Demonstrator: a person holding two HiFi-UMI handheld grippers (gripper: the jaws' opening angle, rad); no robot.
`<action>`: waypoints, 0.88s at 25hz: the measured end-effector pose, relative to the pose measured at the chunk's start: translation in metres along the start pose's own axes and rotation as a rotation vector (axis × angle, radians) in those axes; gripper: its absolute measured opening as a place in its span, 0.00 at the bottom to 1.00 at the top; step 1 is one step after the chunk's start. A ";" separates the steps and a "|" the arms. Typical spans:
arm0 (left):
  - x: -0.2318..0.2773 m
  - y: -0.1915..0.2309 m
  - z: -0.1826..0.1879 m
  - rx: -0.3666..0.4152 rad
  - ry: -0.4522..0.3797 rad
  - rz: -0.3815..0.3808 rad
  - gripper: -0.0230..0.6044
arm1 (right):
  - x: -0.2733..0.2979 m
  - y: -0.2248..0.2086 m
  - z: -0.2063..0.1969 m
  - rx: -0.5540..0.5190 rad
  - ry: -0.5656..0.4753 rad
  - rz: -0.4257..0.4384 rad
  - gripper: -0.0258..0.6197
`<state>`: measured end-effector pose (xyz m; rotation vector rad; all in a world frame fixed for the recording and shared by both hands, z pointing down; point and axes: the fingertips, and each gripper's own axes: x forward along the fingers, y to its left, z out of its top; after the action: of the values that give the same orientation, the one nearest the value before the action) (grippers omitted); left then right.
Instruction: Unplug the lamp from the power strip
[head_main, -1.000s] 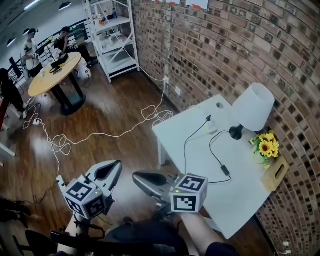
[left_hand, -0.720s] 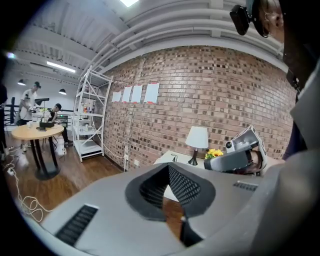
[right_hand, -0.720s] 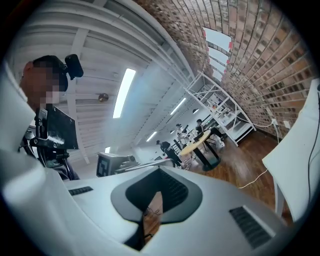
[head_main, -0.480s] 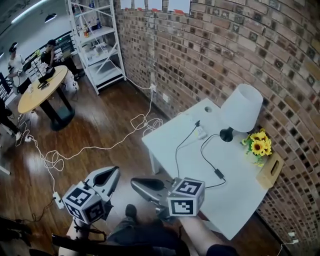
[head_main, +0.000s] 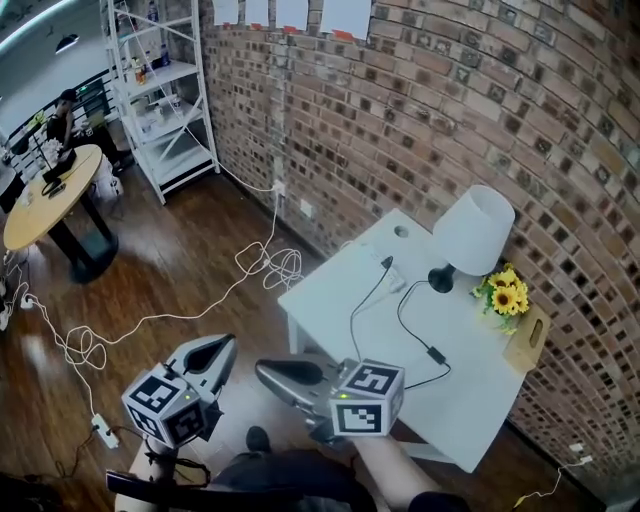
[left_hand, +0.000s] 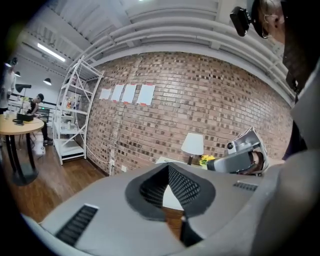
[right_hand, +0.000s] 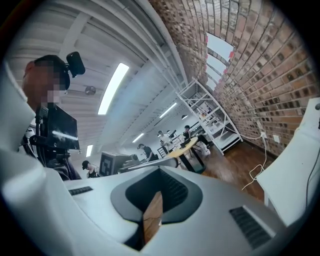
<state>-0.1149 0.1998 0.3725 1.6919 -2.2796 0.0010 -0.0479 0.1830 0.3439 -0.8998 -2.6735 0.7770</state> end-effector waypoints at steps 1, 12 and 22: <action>0.000 0.007 0.002 -0.002 -0.004 -0.008 0.07 | 0.006 -0.001 0.002 -0.003 0.000 -0.009 0.02; 0.001 0.066 0.015 -0.015 -0.022 -0.105 0.07 | 0.066 -0.015 0.016 -0.051 0.004 -0.111 0.02; 0.018 0.087 0.004 -0.026 -0.018 -0.207 0.07 | 0.071 -0.034 0.019 -0.070 -0.030 -0.236 0.02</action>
<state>-0.2019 0.2092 0.3881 1.9127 -2.0965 -0.0882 -0.1280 0.1958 0.3487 -0.5755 -2.7814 0.6509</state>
